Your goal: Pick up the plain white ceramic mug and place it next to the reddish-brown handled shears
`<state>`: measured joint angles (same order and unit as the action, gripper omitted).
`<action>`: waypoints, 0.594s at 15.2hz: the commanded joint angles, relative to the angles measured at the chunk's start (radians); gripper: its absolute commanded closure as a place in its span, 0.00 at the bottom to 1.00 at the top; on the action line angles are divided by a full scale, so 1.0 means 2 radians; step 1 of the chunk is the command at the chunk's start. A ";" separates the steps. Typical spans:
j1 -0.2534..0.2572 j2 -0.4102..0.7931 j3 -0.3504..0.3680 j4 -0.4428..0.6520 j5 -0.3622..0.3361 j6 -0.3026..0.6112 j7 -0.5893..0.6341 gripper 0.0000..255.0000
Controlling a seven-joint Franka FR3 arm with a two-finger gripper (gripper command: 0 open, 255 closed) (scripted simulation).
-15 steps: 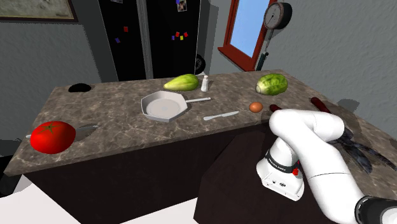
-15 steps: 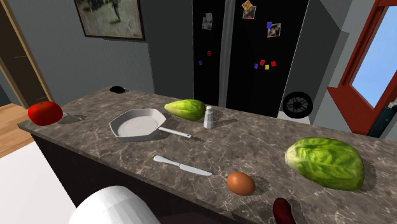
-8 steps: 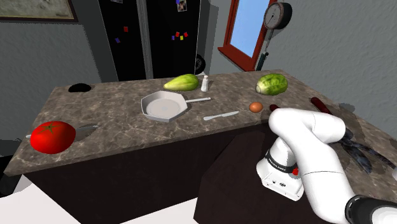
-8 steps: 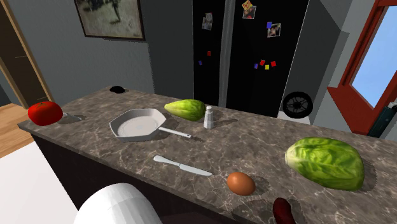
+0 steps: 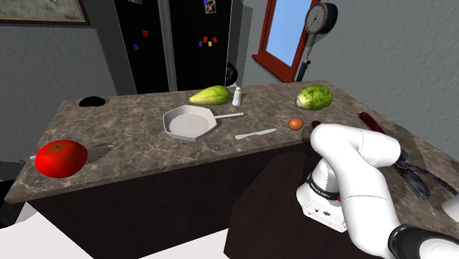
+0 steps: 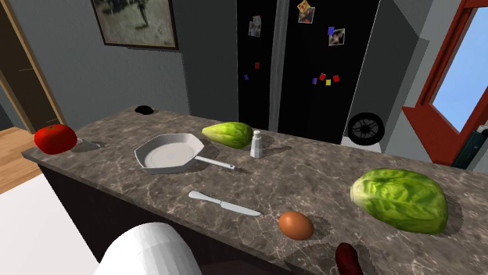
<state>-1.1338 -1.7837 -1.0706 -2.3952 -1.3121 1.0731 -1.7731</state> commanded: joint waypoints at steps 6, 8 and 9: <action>-0.021 0.000 -0.031 -0.017 -0.017 0.024 -0.008 1.00; -0.021 0.000 -0.031 -0.017 -0.017 0.024 -0.008 1.00; -0.021 0.000 -0.031 -0.017 -0.017 0.024 -0.008 1.00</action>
<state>-1.1755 -1.7837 -1.1330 -2.4299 -1.3468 1.1210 -1.7885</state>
